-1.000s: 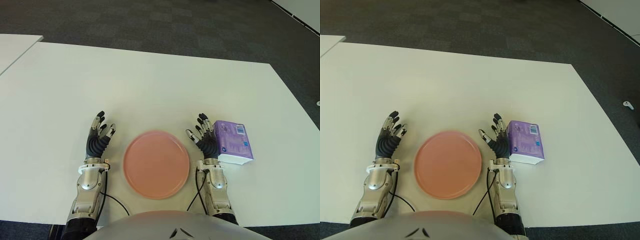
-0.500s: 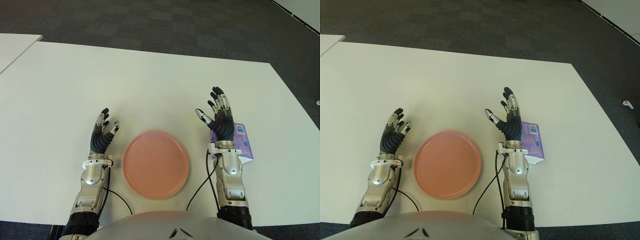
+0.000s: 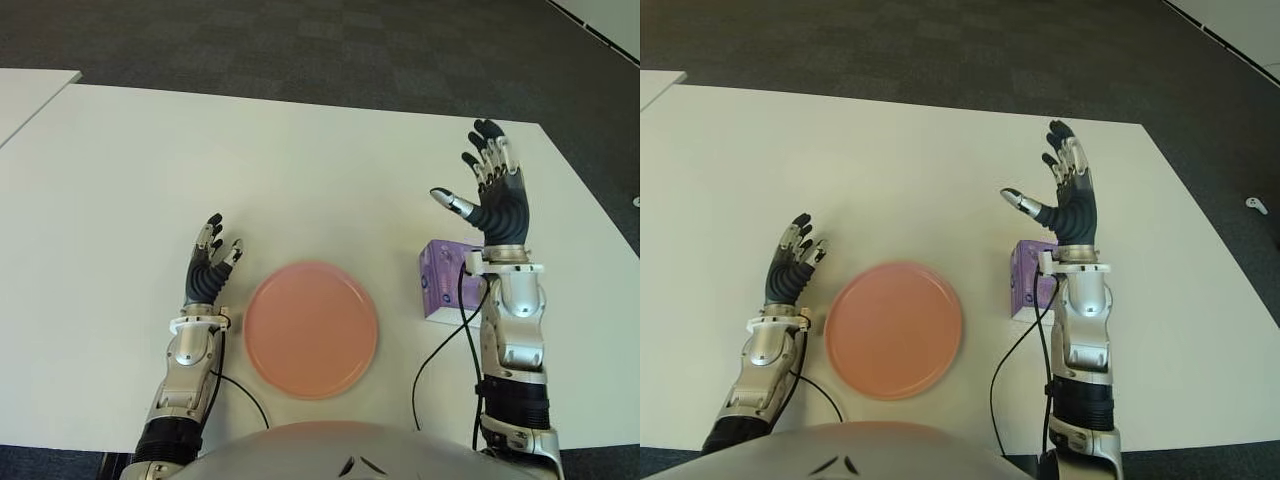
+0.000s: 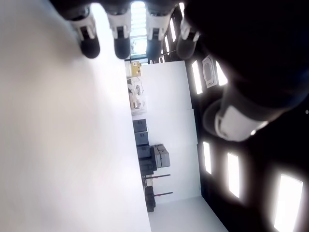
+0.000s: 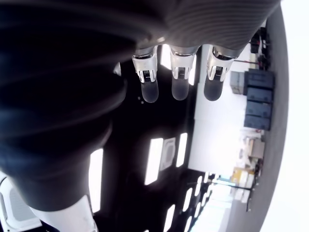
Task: Put the tissue paper into the plate.
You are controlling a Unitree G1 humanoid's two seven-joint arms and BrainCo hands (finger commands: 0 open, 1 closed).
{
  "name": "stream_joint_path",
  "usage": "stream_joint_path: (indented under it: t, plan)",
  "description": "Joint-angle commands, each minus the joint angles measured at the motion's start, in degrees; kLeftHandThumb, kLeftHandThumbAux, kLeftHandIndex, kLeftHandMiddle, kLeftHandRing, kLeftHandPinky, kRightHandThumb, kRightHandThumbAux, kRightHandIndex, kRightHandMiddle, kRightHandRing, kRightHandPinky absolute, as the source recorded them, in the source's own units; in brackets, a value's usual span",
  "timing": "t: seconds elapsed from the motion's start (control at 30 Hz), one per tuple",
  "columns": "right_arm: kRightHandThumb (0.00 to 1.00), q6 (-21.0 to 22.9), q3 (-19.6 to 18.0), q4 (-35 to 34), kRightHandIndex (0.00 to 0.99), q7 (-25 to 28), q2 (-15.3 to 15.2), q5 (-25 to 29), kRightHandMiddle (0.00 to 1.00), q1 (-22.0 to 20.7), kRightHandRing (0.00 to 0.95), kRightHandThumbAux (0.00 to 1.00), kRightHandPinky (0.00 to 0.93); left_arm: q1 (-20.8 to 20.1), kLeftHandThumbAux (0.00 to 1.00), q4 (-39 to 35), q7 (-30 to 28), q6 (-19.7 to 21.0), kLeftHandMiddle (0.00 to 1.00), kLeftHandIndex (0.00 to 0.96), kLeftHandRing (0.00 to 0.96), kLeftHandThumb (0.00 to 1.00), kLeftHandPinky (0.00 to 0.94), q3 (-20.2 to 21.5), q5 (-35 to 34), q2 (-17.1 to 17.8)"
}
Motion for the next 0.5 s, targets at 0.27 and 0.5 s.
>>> stream_joint_path:
  t: [0.27, 0.5]
  plan:
    - [0.167, 5.45, -2.24, -3.22, 0.03, 1.14, -3.7, -0.71, 0.037, -4.01, 0.013, 0.802, 0.021, 0.71, 0.523, 3.82, -1.3, -0.4, 0.0, 0.0, 0.0, 0.0, 0.0, -0.84, -0.83, -0.36]
    - [0.177, 6.36, -5.48, -3.49, 0.033, 3.25, -7.97, 0.7, 0.045, -7.72, 0.022, 0.794, 0.03, 0.08, 0.516, 5.44, -1.24, -1.22, 0.0, 0.0, 0.0, 0.0, 0.0, -1.01, -0.45, -0.08]
